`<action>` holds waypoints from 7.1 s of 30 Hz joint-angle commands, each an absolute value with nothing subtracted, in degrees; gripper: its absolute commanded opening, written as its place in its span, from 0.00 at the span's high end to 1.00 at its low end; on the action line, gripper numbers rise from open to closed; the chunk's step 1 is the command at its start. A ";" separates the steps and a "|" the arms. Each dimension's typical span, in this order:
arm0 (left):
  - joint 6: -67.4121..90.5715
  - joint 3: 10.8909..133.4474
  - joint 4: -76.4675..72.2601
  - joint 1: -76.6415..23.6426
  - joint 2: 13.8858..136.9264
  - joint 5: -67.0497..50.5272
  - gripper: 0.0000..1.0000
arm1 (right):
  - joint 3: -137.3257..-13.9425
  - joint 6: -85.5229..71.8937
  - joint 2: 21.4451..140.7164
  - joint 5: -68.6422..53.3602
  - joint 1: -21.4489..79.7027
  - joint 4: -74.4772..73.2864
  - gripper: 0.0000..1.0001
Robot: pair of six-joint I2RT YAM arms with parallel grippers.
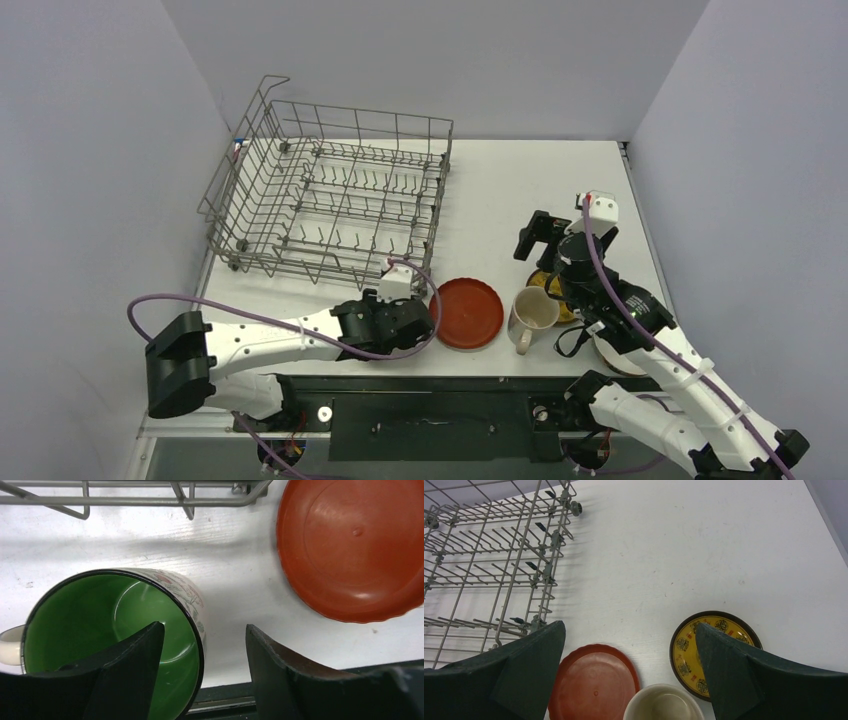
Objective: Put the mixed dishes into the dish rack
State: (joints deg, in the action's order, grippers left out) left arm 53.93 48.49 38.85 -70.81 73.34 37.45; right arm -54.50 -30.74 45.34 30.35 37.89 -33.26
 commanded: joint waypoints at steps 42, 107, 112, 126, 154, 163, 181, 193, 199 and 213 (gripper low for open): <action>64.20 64.47 -16.78 -44.23 64.68 -40.76 1.00 | -54.05 -19.20 43.28 25.93 36.94 -34.64 0.02; 126.75 54.06 -70.68 -36.37 75.89 -29.00 1.00 | -40.72 -10.96 50.97 -19.09 44.06 41.95 1.00; 124.49 50.51 -67.33 -36.22 74.91 -28.32 0.77 | -39.30 -17.35 51.26 -17.14 44.11 46.82 1.00; 112.84 40.00 -62.19 -28.73 70.00 -32.14 0.02 | -40.62 -17.27 50.81 -14.74 43.41 40.80 1.00; 27.11 80.57 36.65 -6.28 53.11 -13.07 0.04 | -68.06 -21.59 73.85 7.76 43.70 10.95 1.00; 22.99 84.32 33.73 -10.06 55.76 -4.30 0.04 | -92.39 -31.98 92.03 31.94 47.44 -9.98 1.00; 15.31 64.21 25.82 -24.78 47.01 29.87 0.04 | -129.31 -27.19 120.55 32.46 49.98 -26.58 1.00; 17.50 63.64 28.11 -25.75 46.35 38.41 0.03 | -113.32 -11.42 112.01 2.02 51.56 -24.80 1.00; 17.76 63.40 27.89 -25.22 46.55 37.38 0.03 | -105.74 -7.03 107.51 -1.95 51.49 -25.30 1.00; 17.49 62.33 27.22 -24.52 47.44 34.92 0.03 | -99.88 -3.46 101.39 -9.03 49.88 -28.82 1.00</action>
State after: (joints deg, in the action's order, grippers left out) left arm 17.54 62.22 29.76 -24.75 47.77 35.66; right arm -99.46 -6.94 108.71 -5.32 49.69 -32.40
